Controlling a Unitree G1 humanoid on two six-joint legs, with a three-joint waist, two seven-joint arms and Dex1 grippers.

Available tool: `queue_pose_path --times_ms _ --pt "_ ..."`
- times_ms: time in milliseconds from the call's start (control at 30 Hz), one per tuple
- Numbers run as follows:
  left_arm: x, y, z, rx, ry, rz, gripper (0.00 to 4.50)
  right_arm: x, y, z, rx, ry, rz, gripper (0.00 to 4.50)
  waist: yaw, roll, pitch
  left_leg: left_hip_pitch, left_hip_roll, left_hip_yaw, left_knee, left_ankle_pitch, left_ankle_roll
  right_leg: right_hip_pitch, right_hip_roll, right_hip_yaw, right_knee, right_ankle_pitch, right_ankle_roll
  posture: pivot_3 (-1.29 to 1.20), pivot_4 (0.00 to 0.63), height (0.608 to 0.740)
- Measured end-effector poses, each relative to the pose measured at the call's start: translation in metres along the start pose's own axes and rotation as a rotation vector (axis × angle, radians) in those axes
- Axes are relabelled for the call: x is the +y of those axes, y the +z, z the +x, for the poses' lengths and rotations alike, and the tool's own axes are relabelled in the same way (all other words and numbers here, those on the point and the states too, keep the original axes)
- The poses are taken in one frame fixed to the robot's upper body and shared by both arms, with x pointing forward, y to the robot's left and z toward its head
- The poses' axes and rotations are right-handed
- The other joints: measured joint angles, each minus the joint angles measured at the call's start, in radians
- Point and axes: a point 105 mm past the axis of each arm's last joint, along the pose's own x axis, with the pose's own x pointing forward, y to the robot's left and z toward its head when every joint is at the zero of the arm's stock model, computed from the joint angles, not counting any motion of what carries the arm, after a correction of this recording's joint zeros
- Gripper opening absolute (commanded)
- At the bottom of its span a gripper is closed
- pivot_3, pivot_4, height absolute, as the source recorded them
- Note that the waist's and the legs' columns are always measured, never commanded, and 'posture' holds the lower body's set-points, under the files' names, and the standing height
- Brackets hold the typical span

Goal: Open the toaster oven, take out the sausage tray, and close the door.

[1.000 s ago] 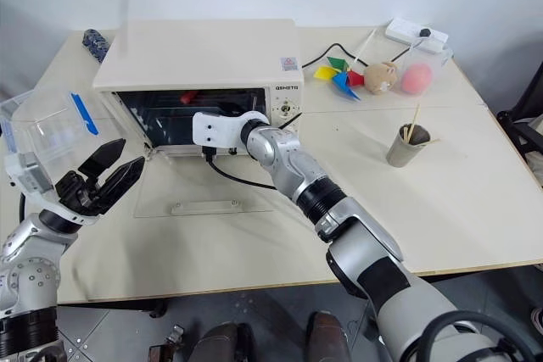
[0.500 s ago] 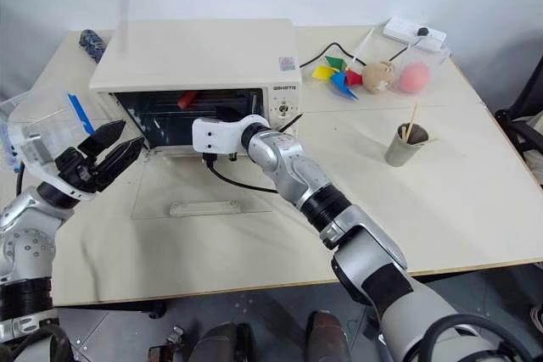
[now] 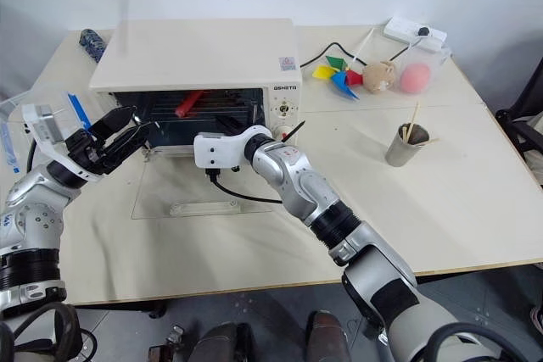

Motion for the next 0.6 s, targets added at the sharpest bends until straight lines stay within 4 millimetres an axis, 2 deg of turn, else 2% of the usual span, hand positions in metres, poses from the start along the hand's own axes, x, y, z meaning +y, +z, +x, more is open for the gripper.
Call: queue_pose_path --times_ms 200,333,367,433,600 --pt "0.002 -0.001 0.003 0.002 -0.016 -0.003 4.5 0.003 0.002 -0.005 0.001 0.012 -0.01 0.04 0.001 0.0 0.0 0.0 0.0 0.0 0.001 0.0 0.0 0.0 0.0 0.0 0.0 0.0 0.0 0.0 0.15 0.74" --pt "0.004 -0.002 0.006 0.008 -0.024 0.003 4.5 0.005 0.001 -0.006 -0.001 0.033 -0.071 0.91 0.001 0.0 0.0 0.0 0.0 0.0 0.002 0.0 0.0 0.001 0.0 0.0 0.0 0.0 0.0 0.0 0.15 0.74" --pt "0.004 -0.002 0.006 0.009 -0.025 0.005 4.5 0.006 0.002 -0.005 -0.002 0.037 -0.072 1.35 0.002 0.0 0.0 0.0 0.0 0.0 0.002 0.0 0.0 0.001 0.0 0.0 0.001 0.0 0.0 0.0 0.15 0.74" --pt "0.005 -0.002 0.007 0.008 -0.027 0.003 4.5 0.007 0.003 -0.003 0.001 0.039 -0.064 1.89 0.003 0.0 0.0 0.0 0.0 0.0 0.002 0.0 0.0 0.001 0.0 0.0 0.001 0.0 0.0 0.0 0.15 0.74" --pt "0.006 -0.003 0.008 0.011 -0.031 0.005 4.5 0.002 0.002 0.005 0.036 0.038 -0.049 1.89 0.003 0.0 0.0 0.0 0.0 0.0 0.003 0.001 0.0 0.001 0.0 0.0 0.001 0.0 0.0 0.0 0.15 0.74"
